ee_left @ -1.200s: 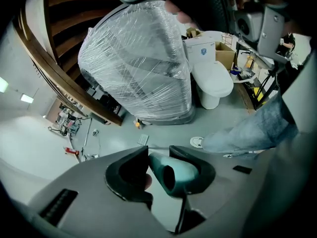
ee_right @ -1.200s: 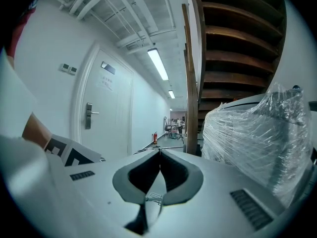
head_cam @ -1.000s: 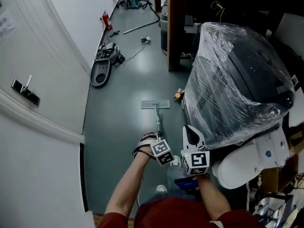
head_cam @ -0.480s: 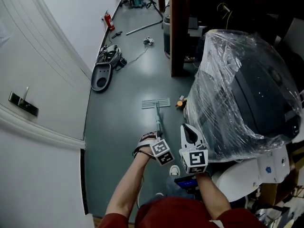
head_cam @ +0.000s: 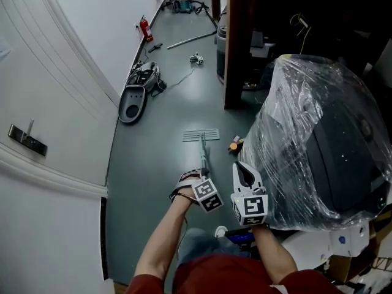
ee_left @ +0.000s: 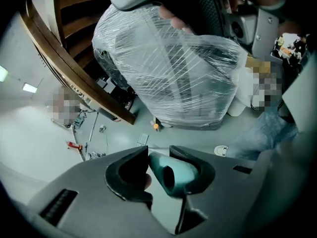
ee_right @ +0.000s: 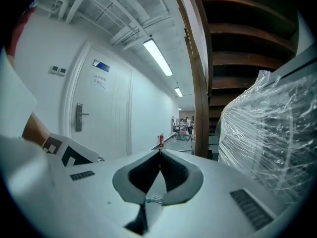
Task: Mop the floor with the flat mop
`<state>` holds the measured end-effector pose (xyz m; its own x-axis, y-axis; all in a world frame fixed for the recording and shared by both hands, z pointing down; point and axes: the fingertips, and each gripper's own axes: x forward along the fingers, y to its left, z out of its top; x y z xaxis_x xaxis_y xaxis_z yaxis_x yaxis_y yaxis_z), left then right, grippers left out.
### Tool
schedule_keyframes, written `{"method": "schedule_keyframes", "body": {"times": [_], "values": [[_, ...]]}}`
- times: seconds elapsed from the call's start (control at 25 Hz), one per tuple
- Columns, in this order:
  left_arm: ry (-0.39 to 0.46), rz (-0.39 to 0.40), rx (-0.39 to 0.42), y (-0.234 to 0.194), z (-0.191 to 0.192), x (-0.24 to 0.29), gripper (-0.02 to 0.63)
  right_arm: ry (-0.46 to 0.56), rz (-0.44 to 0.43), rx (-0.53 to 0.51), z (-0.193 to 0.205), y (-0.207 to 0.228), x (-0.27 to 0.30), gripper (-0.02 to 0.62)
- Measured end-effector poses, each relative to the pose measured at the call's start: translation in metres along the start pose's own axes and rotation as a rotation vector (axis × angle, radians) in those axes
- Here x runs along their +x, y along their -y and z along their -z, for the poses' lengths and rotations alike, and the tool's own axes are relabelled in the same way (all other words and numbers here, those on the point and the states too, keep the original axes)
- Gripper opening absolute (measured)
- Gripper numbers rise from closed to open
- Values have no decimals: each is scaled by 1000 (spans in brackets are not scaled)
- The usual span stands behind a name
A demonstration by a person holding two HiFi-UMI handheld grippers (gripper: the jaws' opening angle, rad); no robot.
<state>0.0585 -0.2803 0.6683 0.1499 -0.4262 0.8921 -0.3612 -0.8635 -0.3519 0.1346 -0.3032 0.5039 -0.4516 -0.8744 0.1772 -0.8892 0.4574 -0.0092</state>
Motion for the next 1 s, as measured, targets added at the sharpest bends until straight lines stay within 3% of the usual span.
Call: {"method": "schedule_keyframes", "body": {"times": [0.32, 1.0], "values": [[21, -5, 8, -81, 12, 30, 142, -6, 21, -9, -5, 5, 79, 18], [65, 18, 39, -251, 60, 76, 141, -14, 61, -31, -50, -28, 261, 18]]}}
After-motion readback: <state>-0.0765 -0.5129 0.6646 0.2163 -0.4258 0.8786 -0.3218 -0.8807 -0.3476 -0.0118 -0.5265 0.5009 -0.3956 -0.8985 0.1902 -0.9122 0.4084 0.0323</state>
